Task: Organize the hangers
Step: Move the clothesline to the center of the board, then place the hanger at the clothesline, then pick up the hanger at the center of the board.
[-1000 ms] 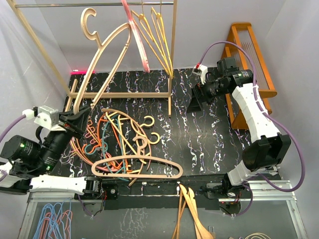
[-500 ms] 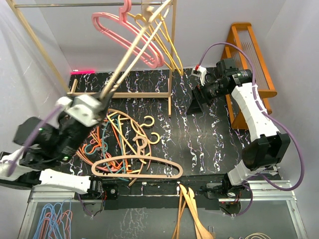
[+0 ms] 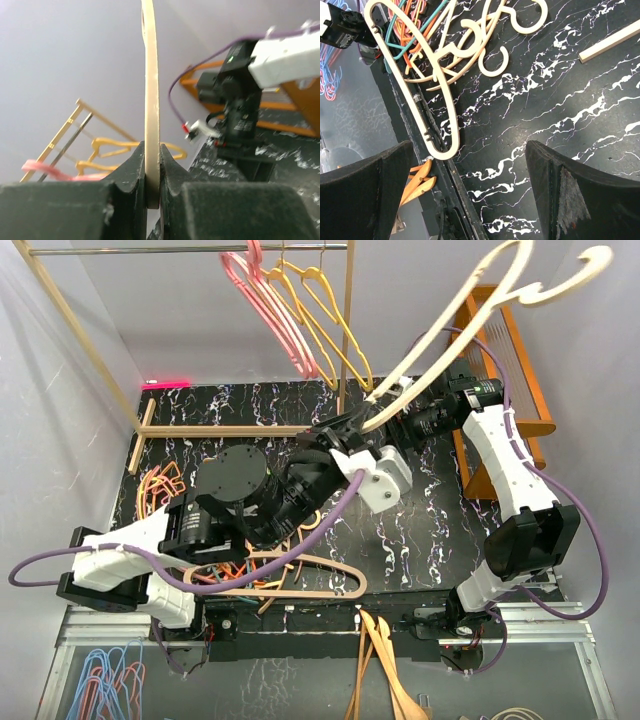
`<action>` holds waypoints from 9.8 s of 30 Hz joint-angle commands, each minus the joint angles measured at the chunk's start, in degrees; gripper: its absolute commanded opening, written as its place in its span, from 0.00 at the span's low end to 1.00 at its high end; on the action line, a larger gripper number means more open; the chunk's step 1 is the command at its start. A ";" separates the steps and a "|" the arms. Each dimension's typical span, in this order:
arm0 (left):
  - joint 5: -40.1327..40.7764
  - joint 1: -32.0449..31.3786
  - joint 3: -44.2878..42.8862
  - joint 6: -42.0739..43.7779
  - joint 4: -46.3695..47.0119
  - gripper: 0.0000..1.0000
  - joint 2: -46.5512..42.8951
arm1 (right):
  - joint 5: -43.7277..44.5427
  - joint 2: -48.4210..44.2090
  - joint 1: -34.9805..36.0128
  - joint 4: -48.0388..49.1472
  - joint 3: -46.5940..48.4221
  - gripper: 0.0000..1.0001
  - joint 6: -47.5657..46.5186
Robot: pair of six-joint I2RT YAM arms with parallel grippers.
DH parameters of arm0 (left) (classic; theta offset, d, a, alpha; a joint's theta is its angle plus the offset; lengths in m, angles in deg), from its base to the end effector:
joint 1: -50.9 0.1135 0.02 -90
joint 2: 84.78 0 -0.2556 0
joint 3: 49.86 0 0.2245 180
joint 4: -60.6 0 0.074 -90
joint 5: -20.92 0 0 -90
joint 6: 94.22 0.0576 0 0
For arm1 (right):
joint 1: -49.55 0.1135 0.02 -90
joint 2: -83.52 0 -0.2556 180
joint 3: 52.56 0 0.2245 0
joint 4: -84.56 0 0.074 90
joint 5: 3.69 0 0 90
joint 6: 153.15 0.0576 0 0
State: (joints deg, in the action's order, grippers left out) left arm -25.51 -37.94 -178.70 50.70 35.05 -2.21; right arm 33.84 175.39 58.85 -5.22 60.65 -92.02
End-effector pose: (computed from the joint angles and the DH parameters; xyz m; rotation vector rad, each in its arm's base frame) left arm 0.0448 -0.2495 0.5701 0.8748 0.9774 -0.0453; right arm 0.2665 0.0899 0.3492 -1.0028 2.2061 1.0937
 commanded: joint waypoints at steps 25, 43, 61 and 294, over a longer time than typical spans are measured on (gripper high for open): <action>-94.23 58.11 13.02 -77.32 35.53 0.00 2.14 | 15.87 -7.40 -0.02 3.58 -9.85 0.99 -0.99; -112.46 77.35 54.11 -121.78 86.25 0.00 -16.10 | 20.66 -5.33 -0.05 5.37 -11.58 0.99 -0.21; -104.18 82.07 64.80 -69.48 12.25 0.00 -35.09 | 31.80 -5.60 -12.46 9.23 -8.86 0.99 -11.98; -37.29 58.58 50.52 -65.88 -21.95 0.97 -22.31 | 26.94 15.50 37.47 17.48 -3.91 0.08 -35.43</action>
State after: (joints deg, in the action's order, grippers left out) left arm -53.59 23.92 -123.40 -17.56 13.31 -19.39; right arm 57.71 196.27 97.80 13.34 55.82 -132.95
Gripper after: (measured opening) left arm 0.970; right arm 0.222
